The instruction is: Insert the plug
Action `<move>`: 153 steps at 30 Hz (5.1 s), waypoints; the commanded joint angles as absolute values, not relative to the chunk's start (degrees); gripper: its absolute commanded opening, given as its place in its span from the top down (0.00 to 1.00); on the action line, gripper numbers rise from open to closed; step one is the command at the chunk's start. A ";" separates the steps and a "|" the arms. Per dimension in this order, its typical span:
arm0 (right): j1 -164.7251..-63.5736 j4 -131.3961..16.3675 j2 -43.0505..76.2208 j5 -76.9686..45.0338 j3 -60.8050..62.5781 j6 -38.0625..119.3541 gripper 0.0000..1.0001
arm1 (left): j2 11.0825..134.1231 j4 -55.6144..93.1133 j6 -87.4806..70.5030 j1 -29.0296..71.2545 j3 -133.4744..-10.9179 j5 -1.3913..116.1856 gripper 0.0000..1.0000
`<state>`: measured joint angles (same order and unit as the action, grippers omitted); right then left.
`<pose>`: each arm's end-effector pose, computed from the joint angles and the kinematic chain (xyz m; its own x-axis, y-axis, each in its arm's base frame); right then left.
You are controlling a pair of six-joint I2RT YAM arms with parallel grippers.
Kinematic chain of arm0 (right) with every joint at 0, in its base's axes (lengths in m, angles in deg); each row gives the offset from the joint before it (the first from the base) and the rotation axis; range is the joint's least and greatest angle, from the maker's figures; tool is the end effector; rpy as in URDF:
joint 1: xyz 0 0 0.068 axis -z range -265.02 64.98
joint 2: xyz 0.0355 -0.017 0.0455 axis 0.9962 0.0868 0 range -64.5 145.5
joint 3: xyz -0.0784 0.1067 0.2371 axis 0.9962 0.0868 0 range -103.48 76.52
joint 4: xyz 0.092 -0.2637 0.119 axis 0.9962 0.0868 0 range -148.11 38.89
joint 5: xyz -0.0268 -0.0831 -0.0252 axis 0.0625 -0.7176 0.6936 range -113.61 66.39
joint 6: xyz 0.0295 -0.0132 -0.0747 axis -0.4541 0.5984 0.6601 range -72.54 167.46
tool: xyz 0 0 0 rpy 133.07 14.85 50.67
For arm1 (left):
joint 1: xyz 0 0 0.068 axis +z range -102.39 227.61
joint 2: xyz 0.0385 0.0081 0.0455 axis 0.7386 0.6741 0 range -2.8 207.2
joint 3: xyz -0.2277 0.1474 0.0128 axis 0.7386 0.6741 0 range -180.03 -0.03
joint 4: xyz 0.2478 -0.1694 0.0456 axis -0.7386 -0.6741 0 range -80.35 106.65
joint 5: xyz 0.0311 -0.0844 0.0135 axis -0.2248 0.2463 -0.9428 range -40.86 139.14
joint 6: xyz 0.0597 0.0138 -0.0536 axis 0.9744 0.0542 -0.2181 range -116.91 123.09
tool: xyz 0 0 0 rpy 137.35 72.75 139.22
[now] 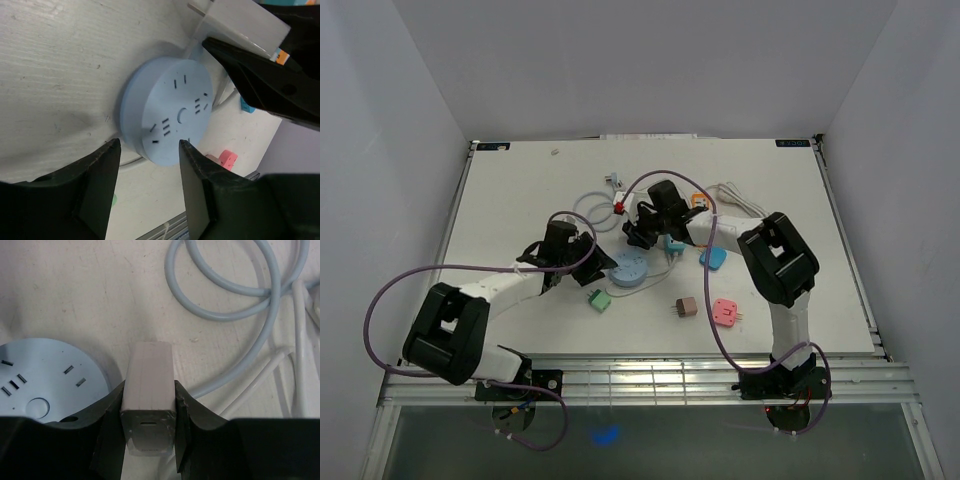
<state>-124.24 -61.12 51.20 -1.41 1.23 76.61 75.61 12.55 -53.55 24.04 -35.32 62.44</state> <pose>0.3737 0.3392 0.1236 -0.0126 -0.5923 -0.8056 -0.9435 0.2737 -0.1865 0.2836 -0.1415 0.1119 -0.8146 -0.5314 -0.2324 -0.2691 0.7012 -0.6602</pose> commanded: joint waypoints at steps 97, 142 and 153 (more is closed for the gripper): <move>-135.47 -17.34 54.06 -1.72 -31.84 83.67 0.92 | 65.31 -8.39 -49.38 54.91 -45.64 74.54 0.09; -139.25 -11.09 69.19 -12.18 -46.61 82.53 0.92 | 76.74 5.57 -52.10 57.28 -38.52 77.17 0.24; -140.04 -9.42 69.62 -11.92 -47.23 82.44 0.92 | 78.49 8.47 -52.46 57.19 -37.29 77.79 0.27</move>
